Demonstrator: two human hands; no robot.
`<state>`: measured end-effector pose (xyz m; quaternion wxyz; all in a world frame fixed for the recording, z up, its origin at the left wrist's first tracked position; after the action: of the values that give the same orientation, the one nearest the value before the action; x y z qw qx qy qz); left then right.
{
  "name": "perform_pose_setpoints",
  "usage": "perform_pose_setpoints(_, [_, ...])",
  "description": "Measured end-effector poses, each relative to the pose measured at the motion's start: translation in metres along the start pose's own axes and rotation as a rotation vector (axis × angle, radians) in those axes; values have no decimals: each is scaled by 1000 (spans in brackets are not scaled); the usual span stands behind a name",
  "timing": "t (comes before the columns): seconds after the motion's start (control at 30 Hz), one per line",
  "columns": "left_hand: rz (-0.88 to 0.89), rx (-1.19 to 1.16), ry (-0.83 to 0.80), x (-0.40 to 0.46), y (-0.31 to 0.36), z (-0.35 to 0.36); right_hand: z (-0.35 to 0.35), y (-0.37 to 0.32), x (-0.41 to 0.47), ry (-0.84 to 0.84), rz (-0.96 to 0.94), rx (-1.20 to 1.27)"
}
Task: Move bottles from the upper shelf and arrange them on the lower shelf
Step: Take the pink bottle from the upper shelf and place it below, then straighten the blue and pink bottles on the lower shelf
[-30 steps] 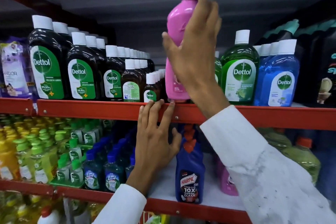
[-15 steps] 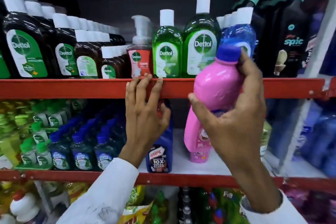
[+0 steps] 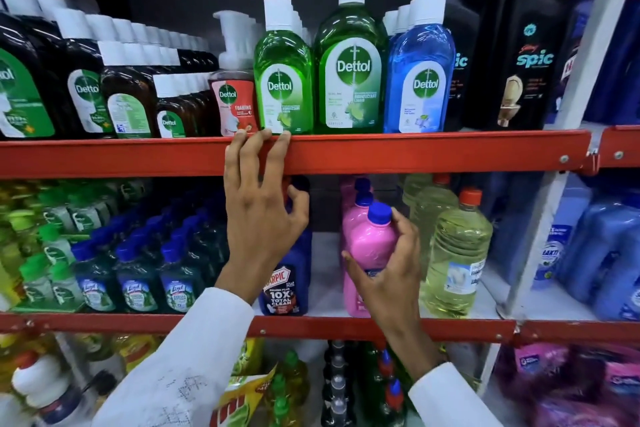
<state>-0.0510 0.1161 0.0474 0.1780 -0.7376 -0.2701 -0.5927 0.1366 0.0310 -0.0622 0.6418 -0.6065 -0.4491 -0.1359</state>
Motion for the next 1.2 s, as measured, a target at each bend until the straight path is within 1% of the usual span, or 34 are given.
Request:
perform_pose_setpoints(0.13, [5, -7, -23, -1, -1, 2, 17, 21, -2, -32, 36, 8])
perform_pose_setpoints(0.3, [13, -7, -32, 0, 0, 3, 25, 29, -2, -43, 58, -34])
perform_pose_setpoints(0.5, [19, 7, -31, 0, -2, 2, 36, 30, 8, -92, 82, -171])
perform_pose_setpoints(0.57, [7, 11, -35, -5, -12, -2, 45, 26, 2, -91, 76, -220])
perform_pose_setpoints(0.73, [19, 3, -73, -5, -9, 1, 41, 26, -2, -63, 80, -282])
perform_pose_setpoints(0.83, [23, -64, -56, -6, -6, -3, 32, 23, -4, -32, 83, -311])
perform_pose_setpoints(0.93, [22, -168, 24, -26, -10, -16, 14, 2, -16, 80, -39, -258])
perform_pose_setpoints(1.0, [-37, -227, 55, -53, -28, -22, 20, -18, -35, 71, -154, -195])
perform_pose_setpoints(1.03, [-105, -266, 52, -70, -42, -21, 30, -22, -45, 17, -169, -166])
perform_pose_setpoints(1.1, [-306, -354, -23, -109, -74, -9, 60, -14, -61, -155, -86, -132])
perform_pose_setpoints(1.2, [-551, -379, -231, -166, -109, 21, 102, 23, -80, -405, 134, -204])
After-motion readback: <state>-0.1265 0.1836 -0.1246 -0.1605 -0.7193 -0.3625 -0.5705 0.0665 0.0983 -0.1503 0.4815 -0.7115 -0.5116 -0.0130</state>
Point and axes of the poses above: each hand's wrist, its own x-axis towards the middle knuckle, its own z-axis out of the palm, y = z × x, the point moved 10 cm from there along x, towards the middle knuckle, and after that the axes turned 4 degrees about z, right-handed, at the moved point
